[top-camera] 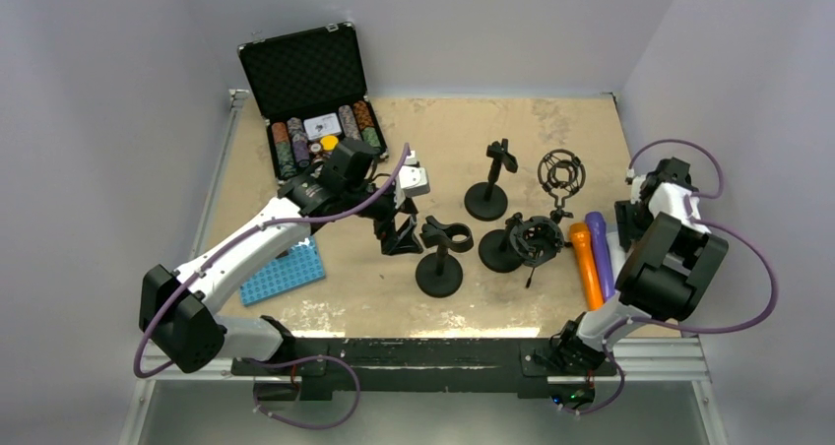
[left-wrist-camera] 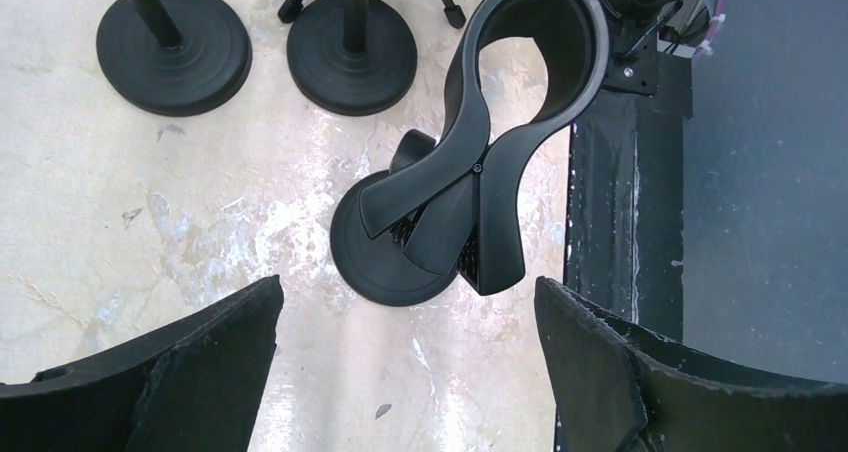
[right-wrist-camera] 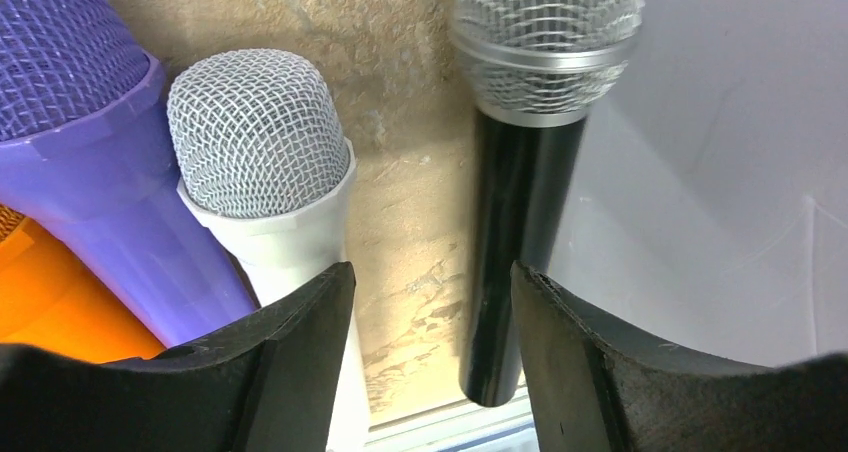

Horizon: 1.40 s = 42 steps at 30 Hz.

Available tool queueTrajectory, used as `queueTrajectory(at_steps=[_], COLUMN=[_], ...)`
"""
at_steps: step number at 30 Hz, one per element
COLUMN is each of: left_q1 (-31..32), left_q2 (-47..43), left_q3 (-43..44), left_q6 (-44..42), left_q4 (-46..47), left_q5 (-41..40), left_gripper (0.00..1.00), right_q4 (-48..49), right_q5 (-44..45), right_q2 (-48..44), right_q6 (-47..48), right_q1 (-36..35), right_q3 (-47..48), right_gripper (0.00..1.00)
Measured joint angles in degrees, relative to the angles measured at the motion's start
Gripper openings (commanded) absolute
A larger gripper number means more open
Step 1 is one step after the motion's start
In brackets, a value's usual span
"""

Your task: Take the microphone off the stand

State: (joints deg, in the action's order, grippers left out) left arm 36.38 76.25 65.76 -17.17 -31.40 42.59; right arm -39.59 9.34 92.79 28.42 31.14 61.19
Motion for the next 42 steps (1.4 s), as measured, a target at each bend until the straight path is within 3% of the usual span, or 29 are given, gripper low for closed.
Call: queueTrajectory(at_steps=[15,23,28,35,42], left_q1=[0.00,0.00,0.00,-0.50,-1.14], left_q2=[-0.52,-1.38,-1.95,-2.29,-4.68], left_q3=[0.63,0.63,1.88,9.31,14.71], left_q6=[-1.07,-0.92,-0.37,0.79,4.42], left_q4=[-1.11,-0.83,-0.68,-0.37,0.63], left_q5=[-1.55,-3.04,-5.60,-12.83,-23.19], left_gripper=[1.00,1.00,1.00,1.00,1.00], right_q4=[-1.92,-2.10,-3.23,-10.45,-17.05], right_q5=[-1.79,-1.79,-2.01,-12.13,-12.15], right_q2=[0.79,-2.58,-6.80,-12.55,-12.66], right_q6=[-1.49,-2.54,-3.61,-8.81,-20.00], right_q1=[0.04,0.00,-0.02,-1.11,-9.11], right_q3=[0.42,0.44,2.23,15.50,41.53], right_gripper=[0.65,0.85,0.91,0.94,0.99])
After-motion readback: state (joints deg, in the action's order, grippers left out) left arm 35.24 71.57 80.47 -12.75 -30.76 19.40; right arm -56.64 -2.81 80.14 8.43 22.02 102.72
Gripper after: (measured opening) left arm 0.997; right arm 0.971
